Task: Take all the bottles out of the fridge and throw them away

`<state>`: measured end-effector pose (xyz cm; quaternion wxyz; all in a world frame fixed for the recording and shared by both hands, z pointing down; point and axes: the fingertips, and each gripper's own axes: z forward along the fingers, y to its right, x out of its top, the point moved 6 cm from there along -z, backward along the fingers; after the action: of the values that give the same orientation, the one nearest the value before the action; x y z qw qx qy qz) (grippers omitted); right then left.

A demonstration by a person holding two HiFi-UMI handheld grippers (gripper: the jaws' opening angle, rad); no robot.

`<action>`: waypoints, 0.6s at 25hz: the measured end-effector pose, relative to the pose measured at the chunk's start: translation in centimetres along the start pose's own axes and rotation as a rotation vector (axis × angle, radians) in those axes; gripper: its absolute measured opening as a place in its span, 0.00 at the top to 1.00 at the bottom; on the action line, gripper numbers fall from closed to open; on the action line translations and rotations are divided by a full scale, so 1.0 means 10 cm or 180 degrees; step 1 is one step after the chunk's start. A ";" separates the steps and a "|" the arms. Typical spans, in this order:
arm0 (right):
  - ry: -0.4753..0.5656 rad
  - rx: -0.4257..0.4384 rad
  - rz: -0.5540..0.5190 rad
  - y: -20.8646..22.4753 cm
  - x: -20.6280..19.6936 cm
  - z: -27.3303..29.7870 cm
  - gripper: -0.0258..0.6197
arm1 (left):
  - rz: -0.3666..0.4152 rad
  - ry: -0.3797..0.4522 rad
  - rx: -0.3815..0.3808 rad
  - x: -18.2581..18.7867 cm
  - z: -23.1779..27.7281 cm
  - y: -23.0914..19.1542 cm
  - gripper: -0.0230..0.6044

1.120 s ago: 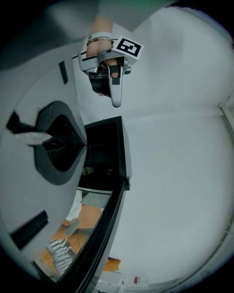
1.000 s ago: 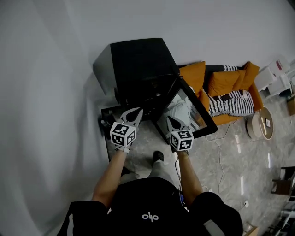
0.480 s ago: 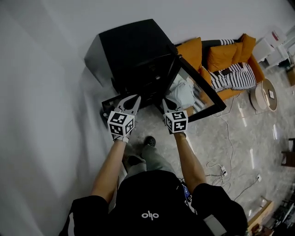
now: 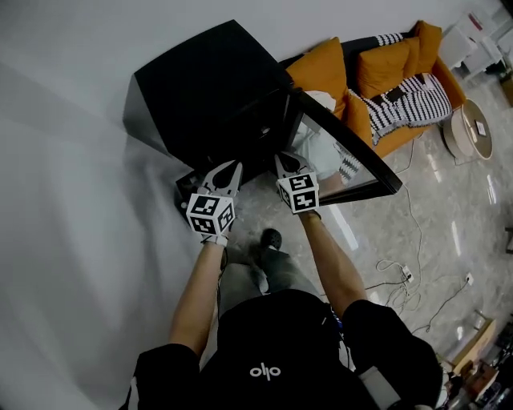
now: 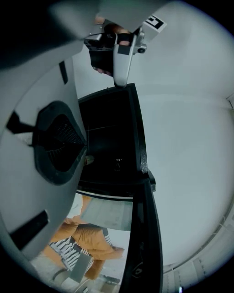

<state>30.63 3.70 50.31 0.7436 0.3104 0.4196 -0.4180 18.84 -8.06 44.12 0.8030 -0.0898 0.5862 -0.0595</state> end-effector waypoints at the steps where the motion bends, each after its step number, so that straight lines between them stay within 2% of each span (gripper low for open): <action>1: 0.0007 -0.0016 -0.0001 0.04 -0.01 0.07 0.95 | 0.0015 -0.0002 -0.0007 -0.01 0.07 -0.03 0.95; 7: 0.0130 -0.0137 -0.0031 0.20 -0.19 0.58 0.95 | 0.0126 -0.0032 -0.0123 -0.18 0.49 -0.22 0.95; 12: 0.0241 -0.0305 -0.0074 0.32 -0.45 1.18 0.94 | 0.0097 0.0008 -0.0218 -0.48 0.86 -0.51 0.95; 15: 0.0208 -0.0424 -0.0028 0.39 -0.64 1.51 0.80 | 0.0073 0.0007 -0.0258 -0.67 1.04 -0.68 0.95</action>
<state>37.65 -4.48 63.27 0.7466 0.2718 0.4718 -0.3821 26.78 -12.55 54.87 0.7986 -0.1154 0.5901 -0.0266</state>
